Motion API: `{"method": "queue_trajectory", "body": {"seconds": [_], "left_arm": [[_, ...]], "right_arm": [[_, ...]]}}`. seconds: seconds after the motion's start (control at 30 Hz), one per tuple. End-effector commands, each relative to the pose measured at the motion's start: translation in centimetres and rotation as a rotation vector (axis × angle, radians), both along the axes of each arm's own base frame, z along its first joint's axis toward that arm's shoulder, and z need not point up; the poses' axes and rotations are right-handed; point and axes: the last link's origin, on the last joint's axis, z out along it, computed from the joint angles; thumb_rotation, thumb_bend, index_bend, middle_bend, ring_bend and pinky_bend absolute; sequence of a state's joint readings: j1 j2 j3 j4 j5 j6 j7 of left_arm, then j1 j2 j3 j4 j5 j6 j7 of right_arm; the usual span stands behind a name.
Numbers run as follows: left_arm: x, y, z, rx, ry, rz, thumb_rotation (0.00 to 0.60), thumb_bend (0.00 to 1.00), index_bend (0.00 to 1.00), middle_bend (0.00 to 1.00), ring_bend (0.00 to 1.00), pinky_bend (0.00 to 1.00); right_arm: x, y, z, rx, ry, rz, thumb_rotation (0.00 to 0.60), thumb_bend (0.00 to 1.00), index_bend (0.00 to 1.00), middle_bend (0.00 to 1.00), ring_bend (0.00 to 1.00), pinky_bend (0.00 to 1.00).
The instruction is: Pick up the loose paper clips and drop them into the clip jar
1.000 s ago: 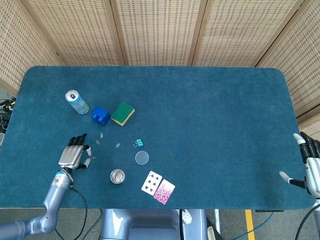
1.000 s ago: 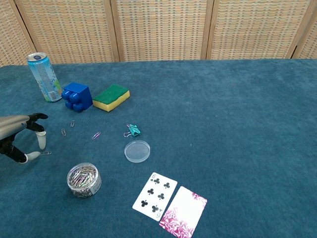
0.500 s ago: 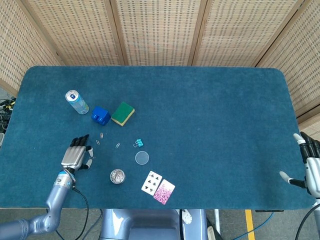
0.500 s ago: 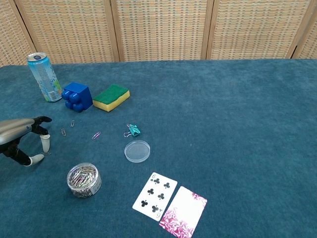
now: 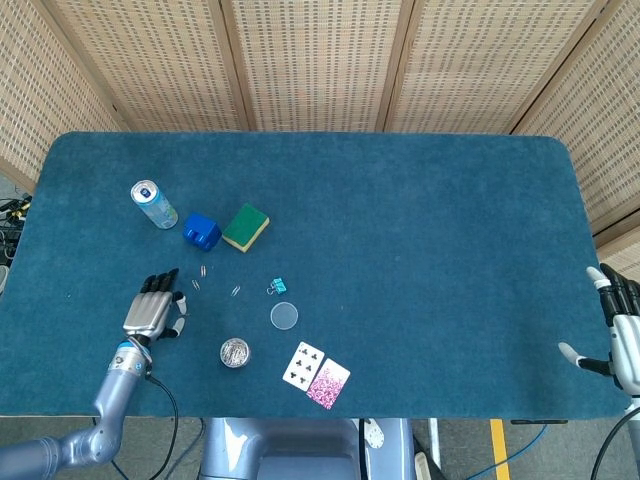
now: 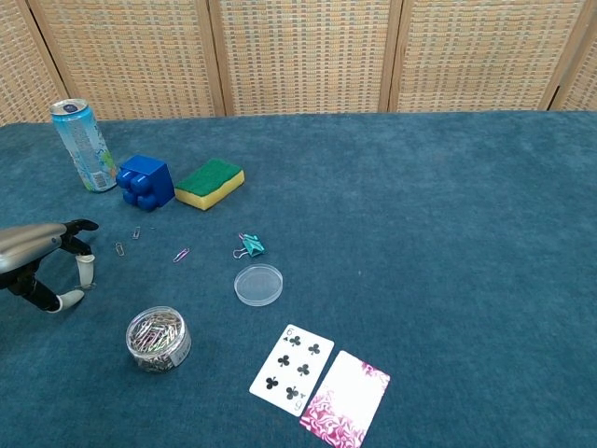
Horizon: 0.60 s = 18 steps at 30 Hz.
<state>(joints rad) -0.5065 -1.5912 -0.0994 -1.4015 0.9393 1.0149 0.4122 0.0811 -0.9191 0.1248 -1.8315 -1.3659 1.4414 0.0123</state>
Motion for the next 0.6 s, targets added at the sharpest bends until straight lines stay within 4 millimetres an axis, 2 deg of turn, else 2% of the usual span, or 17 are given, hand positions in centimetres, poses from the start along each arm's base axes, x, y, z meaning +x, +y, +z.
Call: {"method": "queue_trajectory", "body": {"seconds": [0.03,0.6], "left_arm": [[-0.04,-0.03,-0.06,-0.001,0.004,0.000,0.600,0.41,0.57,0.00,0.00,0.00],[0.28,-0.05,0.18,0.015,-0.007,-0.012,0.600,0.43,0.64,0.00,0.00,0.00]], "right_arm": [[-0.02,0.00,0.01,0.000,-0.001,0.000,0.600,0.00,0.00,0.00,0.00,0.00],[-0.01,0.02,0.03,0.000,-0.001,0.002,0.600,0.00,0.00,0.00,0.00,0.00]]}}
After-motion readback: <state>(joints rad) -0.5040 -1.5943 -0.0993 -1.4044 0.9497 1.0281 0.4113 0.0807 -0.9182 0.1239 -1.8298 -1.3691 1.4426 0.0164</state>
